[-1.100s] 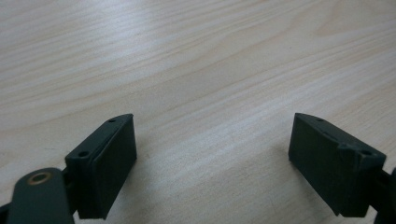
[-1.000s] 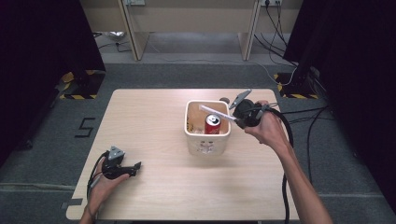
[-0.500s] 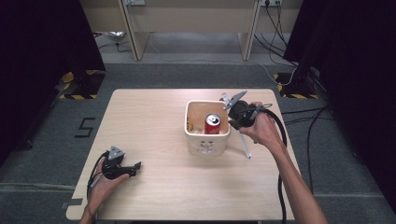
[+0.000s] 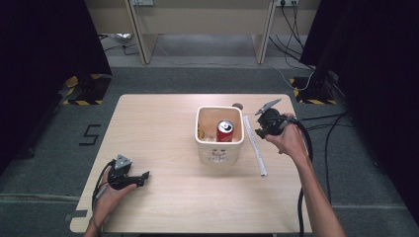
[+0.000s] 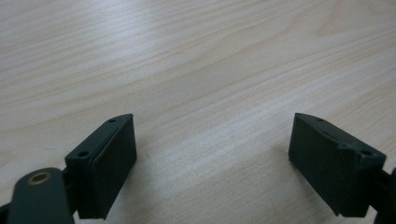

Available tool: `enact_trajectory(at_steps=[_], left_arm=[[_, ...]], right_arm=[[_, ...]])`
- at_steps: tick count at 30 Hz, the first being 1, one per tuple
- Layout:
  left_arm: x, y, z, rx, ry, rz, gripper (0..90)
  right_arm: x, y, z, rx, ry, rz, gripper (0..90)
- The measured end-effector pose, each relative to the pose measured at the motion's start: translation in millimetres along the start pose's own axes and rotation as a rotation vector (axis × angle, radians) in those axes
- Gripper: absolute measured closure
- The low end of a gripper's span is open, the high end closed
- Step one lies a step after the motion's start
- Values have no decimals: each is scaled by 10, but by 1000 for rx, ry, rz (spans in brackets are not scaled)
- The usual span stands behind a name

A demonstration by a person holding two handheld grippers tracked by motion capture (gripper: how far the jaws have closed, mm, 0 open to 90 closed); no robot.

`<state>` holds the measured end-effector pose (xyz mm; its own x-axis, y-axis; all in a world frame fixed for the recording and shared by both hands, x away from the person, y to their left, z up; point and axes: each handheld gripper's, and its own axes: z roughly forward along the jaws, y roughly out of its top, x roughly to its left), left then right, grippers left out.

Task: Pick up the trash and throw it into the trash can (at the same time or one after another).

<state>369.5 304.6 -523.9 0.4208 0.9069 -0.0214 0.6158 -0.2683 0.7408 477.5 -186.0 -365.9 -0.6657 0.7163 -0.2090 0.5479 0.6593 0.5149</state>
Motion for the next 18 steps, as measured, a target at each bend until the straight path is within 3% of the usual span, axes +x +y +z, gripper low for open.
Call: enact_trajectory(at_steps=[4, 9, 18], left_arm=[[-1, -1, 2, -3, 1, -1, 146], [-1, -1, 3, -3, 1, -1, 146], [-1, -2, 3, -4, 1, -1, 146]], right_arm=[[-104, -186, 220, -17, -1, 112, 662], [-148, -339, 525, -35, 33, 207, 660], [-73, -335, 911, -24, 53, 234, 659]])
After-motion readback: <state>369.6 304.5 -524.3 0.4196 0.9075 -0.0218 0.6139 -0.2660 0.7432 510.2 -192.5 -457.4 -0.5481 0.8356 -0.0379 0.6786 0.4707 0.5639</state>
